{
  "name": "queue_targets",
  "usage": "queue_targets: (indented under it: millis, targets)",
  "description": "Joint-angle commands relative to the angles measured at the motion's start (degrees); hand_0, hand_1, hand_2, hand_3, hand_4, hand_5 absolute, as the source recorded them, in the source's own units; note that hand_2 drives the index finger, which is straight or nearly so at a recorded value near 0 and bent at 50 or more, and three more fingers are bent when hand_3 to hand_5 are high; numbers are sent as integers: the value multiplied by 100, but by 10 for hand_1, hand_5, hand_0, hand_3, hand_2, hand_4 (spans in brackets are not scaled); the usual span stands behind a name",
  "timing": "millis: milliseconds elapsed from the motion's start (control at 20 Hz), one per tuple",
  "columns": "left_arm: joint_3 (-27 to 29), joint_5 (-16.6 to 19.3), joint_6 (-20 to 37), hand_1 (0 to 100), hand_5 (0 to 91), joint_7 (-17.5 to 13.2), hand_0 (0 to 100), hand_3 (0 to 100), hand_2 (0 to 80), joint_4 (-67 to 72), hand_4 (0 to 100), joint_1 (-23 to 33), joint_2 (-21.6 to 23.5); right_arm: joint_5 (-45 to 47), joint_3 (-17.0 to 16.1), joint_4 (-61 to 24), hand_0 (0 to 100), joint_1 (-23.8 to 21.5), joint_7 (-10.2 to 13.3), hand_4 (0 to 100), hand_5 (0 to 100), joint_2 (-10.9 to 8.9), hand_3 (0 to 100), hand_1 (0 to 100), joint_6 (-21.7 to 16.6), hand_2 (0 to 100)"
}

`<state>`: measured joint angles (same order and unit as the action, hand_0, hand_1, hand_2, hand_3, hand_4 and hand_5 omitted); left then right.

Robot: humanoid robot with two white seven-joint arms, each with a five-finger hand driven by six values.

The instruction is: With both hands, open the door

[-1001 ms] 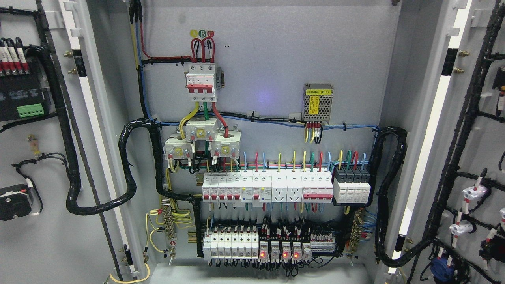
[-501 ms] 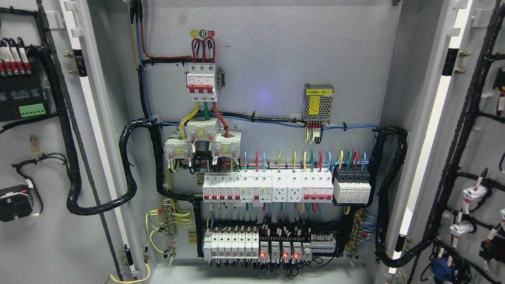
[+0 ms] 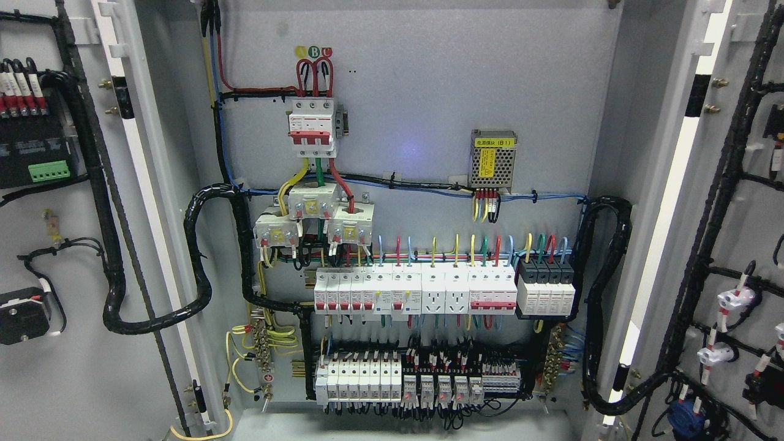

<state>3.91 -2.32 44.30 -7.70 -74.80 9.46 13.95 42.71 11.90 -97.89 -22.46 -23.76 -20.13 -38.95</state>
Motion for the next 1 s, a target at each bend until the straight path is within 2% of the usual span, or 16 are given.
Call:
queue_targets:
  millis: [0, 150, 250, 351, 451, 551, 651, 751, 851, 951]
  targets:
    - [-1015, 838, 5203, 0, 0, 5, 0, 0, 0, 4122, 0, 127, -1553, -771, 876, 2815, 0, -65, 3, 0, 0, 316, 0, 0, -7, 0]
    - [-744, 794, 5089, 0, 0, -4, 0, 0, 0, 6358, 0, -347, -1544, -1054, 832, 4387, 0, -39, 3, 0, 0, 939, 0, 0, 2, 0]
    - [-384, 794, 4635, 0, 0, -4, 0, 0, 0, 7177, 0, -523, -1544, -1081, 805, 5661, 0, 48, 3, 0, 0, 1291, 0, 0, 28, 0]
    - [-102, 777, 3443, 0, 0, -4, 0, 0, 0, 7645, 0, -629, -1527, -1072, 823, 6892, 0, 233, 3, 0, 0, 1555, 0, 0, 63, 0]
    - [39, 768, 1705, 0, 0, -4, 0, 0, 0, 7709, 0, -665, -1518, -1081, 840, 8079, 0, 452, 3, 0, 0, 1827, 0, 0, 159, 0]
    - [48, 768, -36, 0, 0, -13, 0, 0, 0, 7700, 0, -665, -1526, -1081, 841, 8924, 0, 716, 3, 0, 0, 1986, 0, 0, 370, 0]
    - [101, 768, -1505, 0, 0, -13, 0, 0, 0, 7709, 0, -665, -1535, -1255, 788, 9340, 0, 787, 11, 0, 0, 2083, 0, 0, 738, 0]
    - [101, 768, -2736, 0, 0, -13, 0, 0, 0, 7700, 0, -665, -1535, -1388, 779, 9429, 0, 787, 90, 0, 0, 2119, 0, 0, 1404, 0]
    - [110, 750, -3573, 0, 0, -13, 0, 0, 0, 7709, 0, -665, -1544, -1415, 779, 9482, 0, 805, 178, 0, 0, 2119, 0, 0, 2317, 0]
    - [215, 715, -4085, 0, 0, -21, 0, 0, 0, 7691, 0, -665, -1544, -1546, 779, 9464, 0, 918, 449, 0, 0, 2119, 0, 0, 3031, 0]
